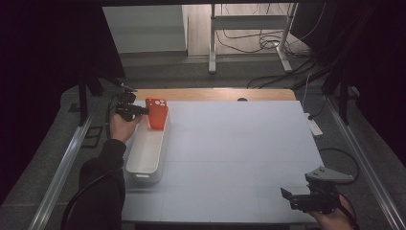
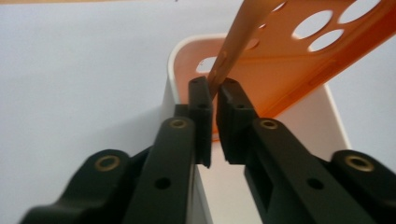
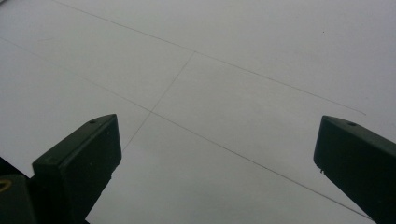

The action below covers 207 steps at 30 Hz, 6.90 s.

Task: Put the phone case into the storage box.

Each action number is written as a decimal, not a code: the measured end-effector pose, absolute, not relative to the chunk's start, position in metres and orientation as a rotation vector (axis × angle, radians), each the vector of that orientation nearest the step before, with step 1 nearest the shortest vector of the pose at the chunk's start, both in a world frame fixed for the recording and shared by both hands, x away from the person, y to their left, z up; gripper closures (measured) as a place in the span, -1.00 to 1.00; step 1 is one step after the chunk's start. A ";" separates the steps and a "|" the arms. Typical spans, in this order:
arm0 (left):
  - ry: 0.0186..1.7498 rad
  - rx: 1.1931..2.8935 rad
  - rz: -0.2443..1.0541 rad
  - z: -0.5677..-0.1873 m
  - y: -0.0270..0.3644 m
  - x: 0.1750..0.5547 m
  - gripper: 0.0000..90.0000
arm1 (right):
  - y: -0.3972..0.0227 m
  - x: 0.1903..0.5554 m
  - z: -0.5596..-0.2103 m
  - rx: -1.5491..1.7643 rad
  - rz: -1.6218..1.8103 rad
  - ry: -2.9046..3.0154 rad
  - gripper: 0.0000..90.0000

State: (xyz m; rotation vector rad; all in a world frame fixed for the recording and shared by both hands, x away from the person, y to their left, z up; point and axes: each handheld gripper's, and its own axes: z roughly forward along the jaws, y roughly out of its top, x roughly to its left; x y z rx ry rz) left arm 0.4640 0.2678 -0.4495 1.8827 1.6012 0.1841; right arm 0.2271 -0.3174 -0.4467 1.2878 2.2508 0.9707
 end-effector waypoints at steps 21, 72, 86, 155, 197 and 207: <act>1.453 1.894 0.251 -0.438 0.262 0.450 0.25 | -0.317 0.227 -0.446 1.280 0.967 2.253 -0.99; 1.099 1.963 0.309 -0.440 0.248 0.388 -0.95 | -0.317 0.228 -0.447 1.300 0.965 2.254 -1.00; 1.032 1.961 0.301 -0.442 0.241 0.368 -1.00 | -0.317 0.228 -0.447 1.293 0.966 2.257 -1.00; 1.061 1.961 0.366 -0.444 0.245 0.258 -1.00 | -0.316 0.228 -0.447 1.275 0.970 2.276 -1.00; 1.163 1.951 0.400 -0.455 0.274 0.205 -1.00 | -0.316 0.228 -0.447 1.278 0.966 2.273 -1.00; 1.190 1.945 0.387 -0.460 0.280 0.196 -1.00 | -0.316 0.228 -0.447 1.282 0.965 2.274 -1.00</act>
